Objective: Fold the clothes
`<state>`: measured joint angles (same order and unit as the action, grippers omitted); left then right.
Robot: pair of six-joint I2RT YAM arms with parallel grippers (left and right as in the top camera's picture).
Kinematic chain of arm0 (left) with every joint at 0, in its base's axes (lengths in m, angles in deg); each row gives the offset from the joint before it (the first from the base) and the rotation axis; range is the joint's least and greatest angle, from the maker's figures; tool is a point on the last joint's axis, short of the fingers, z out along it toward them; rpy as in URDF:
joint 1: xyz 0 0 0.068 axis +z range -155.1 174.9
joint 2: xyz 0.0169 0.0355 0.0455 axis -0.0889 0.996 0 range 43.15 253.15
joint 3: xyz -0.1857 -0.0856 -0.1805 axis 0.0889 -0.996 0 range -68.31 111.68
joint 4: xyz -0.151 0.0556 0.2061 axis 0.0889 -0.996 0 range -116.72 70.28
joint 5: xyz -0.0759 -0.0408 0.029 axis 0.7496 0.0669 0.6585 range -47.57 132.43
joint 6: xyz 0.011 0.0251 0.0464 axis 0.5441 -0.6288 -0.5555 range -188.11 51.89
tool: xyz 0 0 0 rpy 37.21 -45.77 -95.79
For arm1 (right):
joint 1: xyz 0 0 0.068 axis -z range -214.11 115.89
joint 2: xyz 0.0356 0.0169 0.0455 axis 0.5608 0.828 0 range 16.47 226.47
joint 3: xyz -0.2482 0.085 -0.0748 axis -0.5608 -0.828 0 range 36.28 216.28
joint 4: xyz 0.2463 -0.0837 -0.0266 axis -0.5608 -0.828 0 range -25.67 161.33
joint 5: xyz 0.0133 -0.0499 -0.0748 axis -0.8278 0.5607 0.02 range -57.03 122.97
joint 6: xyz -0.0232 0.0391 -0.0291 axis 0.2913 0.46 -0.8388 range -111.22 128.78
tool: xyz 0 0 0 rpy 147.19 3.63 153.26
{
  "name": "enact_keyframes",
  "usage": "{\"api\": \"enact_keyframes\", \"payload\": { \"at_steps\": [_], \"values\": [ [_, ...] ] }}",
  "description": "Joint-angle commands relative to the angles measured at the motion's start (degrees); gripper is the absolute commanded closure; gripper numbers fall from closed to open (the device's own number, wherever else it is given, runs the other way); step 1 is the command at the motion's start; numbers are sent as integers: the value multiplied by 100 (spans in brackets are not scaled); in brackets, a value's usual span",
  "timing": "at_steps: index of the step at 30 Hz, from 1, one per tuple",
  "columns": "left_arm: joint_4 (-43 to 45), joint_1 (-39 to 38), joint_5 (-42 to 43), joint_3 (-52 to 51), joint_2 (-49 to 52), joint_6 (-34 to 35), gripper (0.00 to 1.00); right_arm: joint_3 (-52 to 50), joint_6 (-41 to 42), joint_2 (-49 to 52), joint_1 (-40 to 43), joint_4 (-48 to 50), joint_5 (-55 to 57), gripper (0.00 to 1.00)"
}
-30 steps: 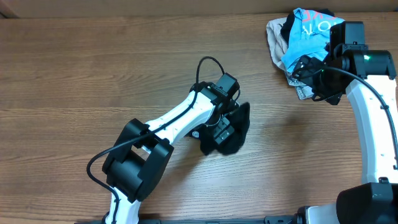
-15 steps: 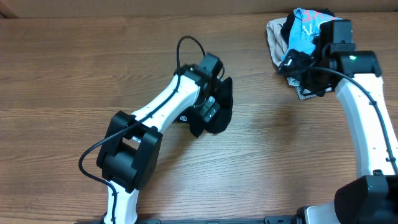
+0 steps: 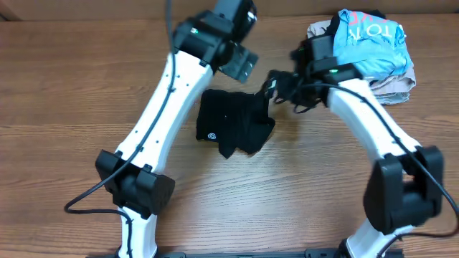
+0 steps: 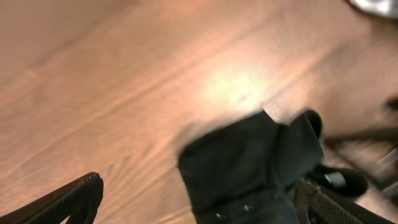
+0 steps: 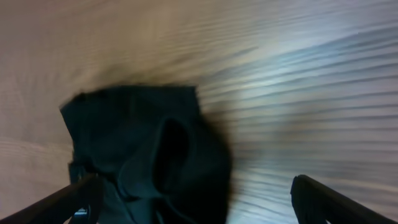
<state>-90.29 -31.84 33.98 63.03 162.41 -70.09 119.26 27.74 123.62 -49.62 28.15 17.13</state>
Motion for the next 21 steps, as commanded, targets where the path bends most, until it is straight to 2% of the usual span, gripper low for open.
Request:
{"api": "enact_keyframes", "payload": {
  "at_steps": [1,9,14,18,20,21],
  "values": [
    [-79,304,-50,245,-92,181,0,-59,-138,297,-306,94,-103,0],
    [-361,763,144,243,-90,179,0,-155,136,990,-691,138,-144,0],
    [-435,901,273,243,-90,177,0,-160,647,1462,-802,380,-170,2],
    [-442,940,275,243,-87,155,0,-160,791,1600,-839,739,-918,20],
    [-437,953,271,243,-87,155,0,-160,791,1598,-839,1032,-1545,38],
    [-437,953,271,243,-87,155,0,-160,791,1598,-839,1191,-1845,51]
  ]
}}
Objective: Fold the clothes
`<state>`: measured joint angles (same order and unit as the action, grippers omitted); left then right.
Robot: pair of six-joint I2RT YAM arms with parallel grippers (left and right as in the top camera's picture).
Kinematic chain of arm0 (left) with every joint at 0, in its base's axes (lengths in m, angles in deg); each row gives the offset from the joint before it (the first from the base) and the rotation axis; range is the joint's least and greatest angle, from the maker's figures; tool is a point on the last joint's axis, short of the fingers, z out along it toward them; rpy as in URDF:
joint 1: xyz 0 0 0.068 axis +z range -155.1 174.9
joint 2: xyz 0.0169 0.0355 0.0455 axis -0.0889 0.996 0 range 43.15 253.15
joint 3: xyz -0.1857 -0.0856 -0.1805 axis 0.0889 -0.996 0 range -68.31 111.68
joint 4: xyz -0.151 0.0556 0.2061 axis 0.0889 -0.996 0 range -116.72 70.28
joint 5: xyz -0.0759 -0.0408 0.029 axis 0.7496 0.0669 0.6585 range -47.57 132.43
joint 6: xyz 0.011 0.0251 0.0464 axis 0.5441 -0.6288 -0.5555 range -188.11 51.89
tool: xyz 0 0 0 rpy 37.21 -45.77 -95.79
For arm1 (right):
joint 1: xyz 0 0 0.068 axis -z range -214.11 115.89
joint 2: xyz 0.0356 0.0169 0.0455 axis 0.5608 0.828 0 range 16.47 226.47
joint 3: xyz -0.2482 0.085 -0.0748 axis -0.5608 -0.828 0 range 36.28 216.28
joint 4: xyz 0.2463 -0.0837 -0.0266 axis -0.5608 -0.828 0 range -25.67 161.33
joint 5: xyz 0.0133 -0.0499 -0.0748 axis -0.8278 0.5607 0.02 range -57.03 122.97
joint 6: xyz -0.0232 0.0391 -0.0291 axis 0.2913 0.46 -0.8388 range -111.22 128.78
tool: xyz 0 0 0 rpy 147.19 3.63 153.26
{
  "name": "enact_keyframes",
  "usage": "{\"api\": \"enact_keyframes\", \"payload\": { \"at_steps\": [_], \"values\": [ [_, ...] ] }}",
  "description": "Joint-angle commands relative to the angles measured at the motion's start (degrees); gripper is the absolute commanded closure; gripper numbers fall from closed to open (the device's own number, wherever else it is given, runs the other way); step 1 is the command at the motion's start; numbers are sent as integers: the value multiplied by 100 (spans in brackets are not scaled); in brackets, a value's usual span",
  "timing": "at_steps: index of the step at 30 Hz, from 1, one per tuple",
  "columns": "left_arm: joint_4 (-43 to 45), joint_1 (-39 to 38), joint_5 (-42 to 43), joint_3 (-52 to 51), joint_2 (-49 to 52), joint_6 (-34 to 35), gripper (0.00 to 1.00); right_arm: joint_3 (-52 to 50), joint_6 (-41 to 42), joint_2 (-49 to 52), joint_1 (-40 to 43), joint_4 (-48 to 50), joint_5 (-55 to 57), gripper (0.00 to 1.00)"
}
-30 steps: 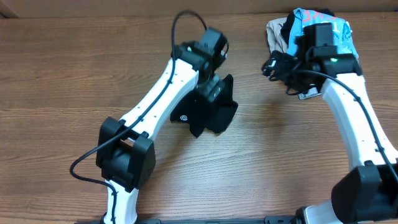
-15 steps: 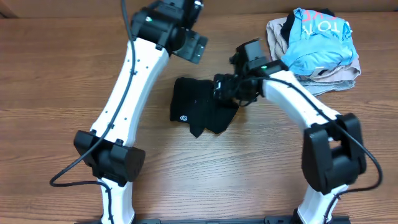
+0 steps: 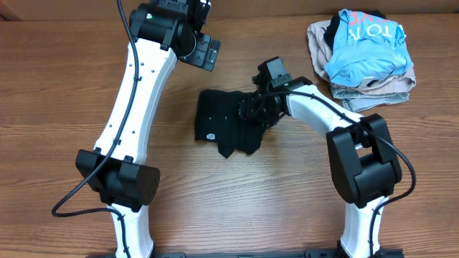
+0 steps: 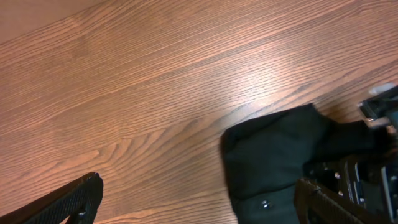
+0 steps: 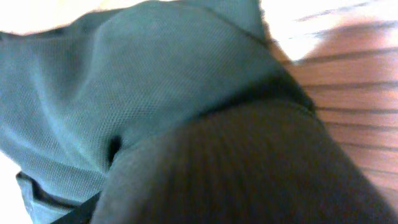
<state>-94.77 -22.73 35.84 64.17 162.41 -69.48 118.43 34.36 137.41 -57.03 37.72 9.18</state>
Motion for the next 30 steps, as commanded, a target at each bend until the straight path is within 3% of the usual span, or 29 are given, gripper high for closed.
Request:
{"api": "enact_keyframes", "payload": {
  "at_steps": [1,3,5,11,23,30],
  "values": [
    [13,42,85,129,-87,94,0,-76,129,219,-98,396,-1325,63],
    [13,42,85,129,-87,96,0,-76,129,219,-98,706,-1757,85],
    [13,42,85,129,-87,96,0,-76,127,216,-96,940,-1956,96],
    [15,46,39,129,-87,96,0,-59,155,-76,70,1436,-2358,96],
    [199,586,48,129,-87,466,0,120,743,-1714,1217,1515,-2396,96],
    [267,1054,221,129,-87,570,0,120,1963,-1910,2028,2938,-2286,96]
  ]
}}
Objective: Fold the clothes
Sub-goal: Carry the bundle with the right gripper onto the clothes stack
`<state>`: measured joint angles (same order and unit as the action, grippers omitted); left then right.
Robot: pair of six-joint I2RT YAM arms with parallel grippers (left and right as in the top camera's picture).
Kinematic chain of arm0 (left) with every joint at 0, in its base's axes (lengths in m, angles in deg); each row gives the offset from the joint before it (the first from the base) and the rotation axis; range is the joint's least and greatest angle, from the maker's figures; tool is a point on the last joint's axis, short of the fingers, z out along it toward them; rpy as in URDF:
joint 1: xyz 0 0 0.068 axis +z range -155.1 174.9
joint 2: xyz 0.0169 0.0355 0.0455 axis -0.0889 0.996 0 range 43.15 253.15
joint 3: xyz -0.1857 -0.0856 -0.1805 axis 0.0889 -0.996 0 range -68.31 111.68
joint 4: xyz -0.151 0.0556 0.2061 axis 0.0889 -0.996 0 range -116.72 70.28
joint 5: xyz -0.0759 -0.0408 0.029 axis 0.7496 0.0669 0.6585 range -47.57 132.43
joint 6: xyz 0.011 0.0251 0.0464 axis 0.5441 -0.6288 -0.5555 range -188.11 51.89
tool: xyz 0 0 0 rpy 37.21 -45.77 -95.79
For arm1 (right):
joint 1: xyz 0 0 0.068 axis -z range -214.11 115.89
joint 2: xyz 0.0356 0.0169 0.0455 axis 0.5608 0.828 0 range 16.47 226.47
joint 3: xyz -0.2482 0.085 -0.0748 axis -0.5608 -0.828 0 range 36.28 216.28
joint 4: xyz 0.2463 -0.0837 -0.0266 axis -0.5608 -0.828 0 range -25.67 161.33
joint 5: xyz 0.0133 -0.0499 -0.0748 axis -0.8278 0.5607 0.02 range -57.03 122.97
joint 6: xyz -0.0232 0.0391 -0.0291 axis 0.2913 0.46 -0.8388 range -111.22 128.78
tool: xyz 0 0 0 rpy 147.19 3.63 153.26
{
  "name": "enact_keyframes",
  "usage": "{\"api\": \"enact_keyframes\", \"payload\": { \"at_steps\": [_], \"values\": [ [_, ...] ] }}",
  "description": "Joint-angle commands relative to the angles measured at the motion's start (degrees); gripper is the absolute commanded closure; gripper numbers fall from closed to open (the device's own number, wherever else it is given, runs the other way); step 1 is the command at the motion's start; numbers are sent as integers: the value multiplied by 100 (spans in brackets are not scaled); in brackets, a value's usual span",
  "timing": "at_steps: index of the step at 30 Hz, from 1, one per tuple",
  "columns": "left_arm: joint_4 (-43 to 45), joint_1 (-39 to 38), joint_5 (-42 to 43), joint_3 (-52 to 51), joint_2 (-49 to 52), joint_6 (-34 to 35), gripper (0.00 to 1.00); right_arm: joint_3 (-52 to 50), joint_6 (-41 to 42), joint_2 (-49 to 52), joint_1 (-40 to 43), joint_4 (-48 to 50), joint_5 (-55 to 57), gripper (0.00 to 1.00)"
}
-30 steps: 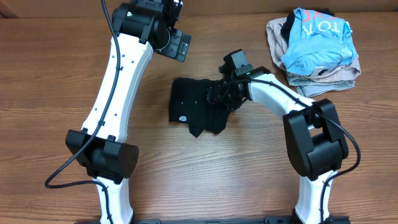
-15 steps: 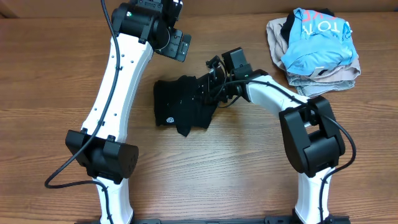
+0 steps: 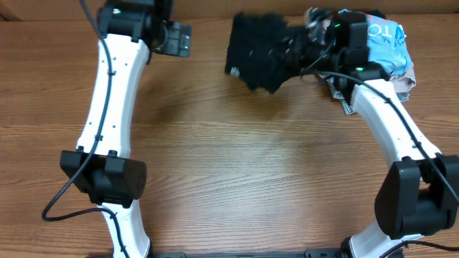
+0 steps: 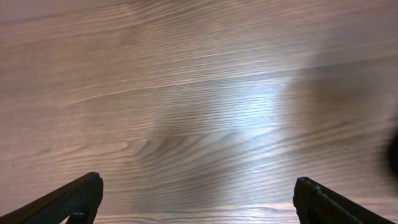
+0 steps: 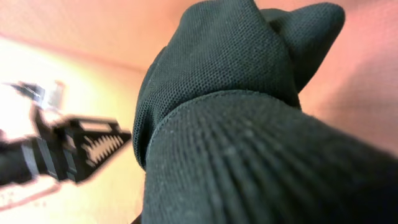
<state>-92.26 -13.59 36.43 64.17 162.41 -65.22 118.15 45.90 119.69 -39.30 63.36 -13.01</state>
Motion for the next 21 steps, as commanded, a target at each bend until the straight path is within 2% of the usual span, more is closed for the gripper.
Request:
{"api": "enact_keyframes", "payload": {
  "at_steps": [1,9,21],
  "values": [
    [13,166,179,129,-87,146,0,149,984,-138,361,533,17,96],
    [52,216,271,98,-72,142,0,149,2133,-138,1342,1792,675,96],
    [37,210,501,72,164,144,0,146,2361,90,2396,1814,1488,96]
  ]
}}
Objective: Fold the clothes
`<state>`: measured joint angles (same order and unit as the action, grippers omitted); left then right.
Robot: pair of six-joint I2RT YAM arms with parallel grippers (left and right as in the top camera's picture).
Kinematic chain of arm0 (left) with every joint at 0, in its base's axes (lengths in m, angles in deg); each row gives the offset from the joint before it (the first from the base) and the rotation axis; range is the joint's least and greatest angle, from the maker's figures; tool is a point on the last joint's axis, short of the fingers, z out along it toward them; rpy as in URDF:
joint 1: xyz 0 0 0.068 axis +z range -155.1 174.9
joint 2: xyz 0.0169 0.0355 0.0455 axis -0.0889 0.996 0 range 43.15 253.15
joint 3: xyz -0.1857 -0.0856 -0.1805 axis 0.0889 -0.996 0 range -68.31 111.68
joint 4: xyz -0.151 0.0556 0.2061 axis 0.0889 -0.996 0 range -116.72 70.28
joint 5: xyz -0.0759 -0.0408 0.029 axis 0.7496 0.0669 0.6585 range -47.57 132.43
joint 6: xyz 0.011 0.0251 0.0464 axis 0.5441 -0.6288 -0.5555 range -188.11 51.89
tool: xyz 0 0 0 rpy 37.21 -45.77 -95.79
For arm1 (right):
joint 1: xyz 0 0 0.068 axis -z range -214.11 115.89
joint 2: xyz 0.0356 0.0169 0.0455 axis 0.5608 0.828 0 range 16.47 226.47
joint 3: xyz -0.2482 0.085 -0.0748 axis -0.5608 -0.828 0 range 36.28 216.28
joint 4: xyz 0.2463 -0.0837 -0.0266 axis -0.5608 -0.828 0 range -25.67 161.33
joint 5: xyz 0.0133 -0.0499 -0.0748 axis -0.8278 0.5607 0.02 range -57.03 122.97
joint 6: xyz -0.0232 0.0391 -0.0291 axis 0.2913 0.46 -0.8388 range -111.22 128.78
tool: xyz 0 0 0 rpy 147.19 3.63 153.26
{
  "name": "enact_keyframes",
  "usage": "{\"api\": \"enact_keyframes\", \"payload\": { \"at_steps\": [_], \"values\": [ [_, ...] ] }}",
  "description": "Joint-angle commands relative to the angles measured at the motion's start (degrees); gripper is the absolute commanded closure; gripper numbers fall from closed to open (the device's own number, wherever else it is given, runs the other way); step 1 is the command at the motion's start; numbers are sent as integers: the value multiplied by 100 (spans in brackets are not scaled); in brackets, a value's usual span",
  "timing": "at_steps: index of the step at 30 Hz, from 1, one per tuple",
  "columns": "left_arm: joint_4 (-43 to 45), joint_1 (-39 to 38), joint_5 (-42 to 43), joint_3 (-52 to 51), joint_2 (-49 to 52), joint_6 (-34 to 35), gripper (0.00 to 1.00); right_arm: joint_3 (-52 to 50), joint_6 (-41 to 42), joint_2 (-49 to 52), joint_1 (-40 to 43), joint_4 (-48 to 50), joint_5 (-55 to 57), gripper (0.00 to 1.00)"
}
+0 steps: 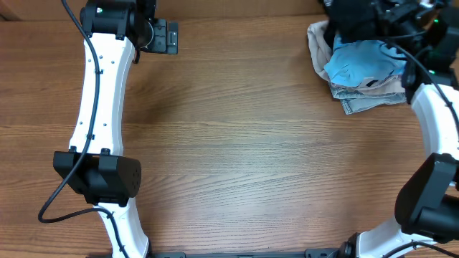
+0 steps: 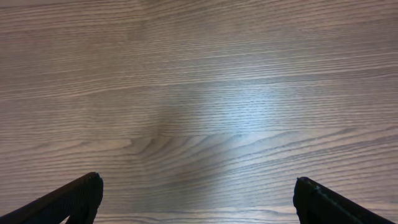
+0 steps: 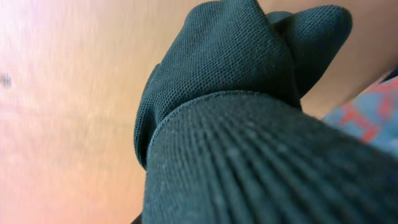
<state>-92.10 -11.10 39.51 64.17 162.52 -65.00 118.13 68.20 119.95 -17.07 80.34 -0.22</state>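
A folded black garment (image 1: 350, 14) hangs at the far right edge of the table, over the back of the clothes pile (image 1: 369, 86), with my right gripper (image 1: 391, 13) shut on it. In the right wrist view the black garment (image 3: 236, 124) fills the frame and hides the fingers. A blue shirt (image 1: 361, 61) tops the pile, and a strip of blue shirt (image 3: 382, 109) shows at that view's right edge. My left gripper (image 1: 163, 36) is at the far left, open, with only bare wood between its fingertips (image 2: 87, 190).
Beige garments (image 1: 319, 39) lie under the blue shirt in the pile at the far right. The wooden table (image 1: 237, 143) stretches between the two arms. The left arm's base stands near the front left, the right arm's base at the front right.
My right gripper has carried the black garment further right, from the table's back middle to above the clothes pile. The left gripper has shifted slightly further left and stays open.
The black garment lay folded mid-table with both grippers near it. Then my right gripper was down on its right edge and the left had drawn back. Then the garment was lifted at the back middle, and now it hangs over the pile.
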Motion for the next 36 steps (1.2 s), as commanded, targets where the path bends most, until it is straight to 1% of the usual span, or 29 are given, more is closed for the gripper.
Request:
{"api": "enact_keyframes", "payload": {
  "at_steps": [1,7,8,9,10,11,12,14,17,22,24,31,36],
  "values": [
    [24,-39,197,74,162,122,0,149,131,127,212,114,203,96],
    [35,-42,315,72,216,125,0,149,122,697,260,28,164,96],
    [35,-42,317,72,216,125,0,146,125,800,264,-90,168,91],
    [35,-42,315,72,216,122,0,146,98,870,273,-225,179,76],
    [35,-42,315,74,216,122,0,149,22,907,284,-358,181,57],
    [35,-39,315,72,216,120,0,146,-101,922,299,-527,184,43],
    [37,-39,313,72,216,120,0,146,-236,920,306,-629,179,34],
    [48,-39,293,74,216,118,0,149,-612,870,354,-656,-79,27],
    [74,-39,295,74,216,118,0,149,-859,693,470,-662,-409,20],
    [66,-39,289,72,216,118,0,149,-962,15,761,-1198,-446,13],
    [55,-39,236,72,216,118,0,149,-1287,-326,861,-1628,-483,12],
    [35,-39,234,72,216,120,0,149,-2848,-1659,1106,-3856,153,10],
    [37,-39,234,74,216,120,0,149,-4124,-2675,1088,-5106,358,10]
  ]
}}
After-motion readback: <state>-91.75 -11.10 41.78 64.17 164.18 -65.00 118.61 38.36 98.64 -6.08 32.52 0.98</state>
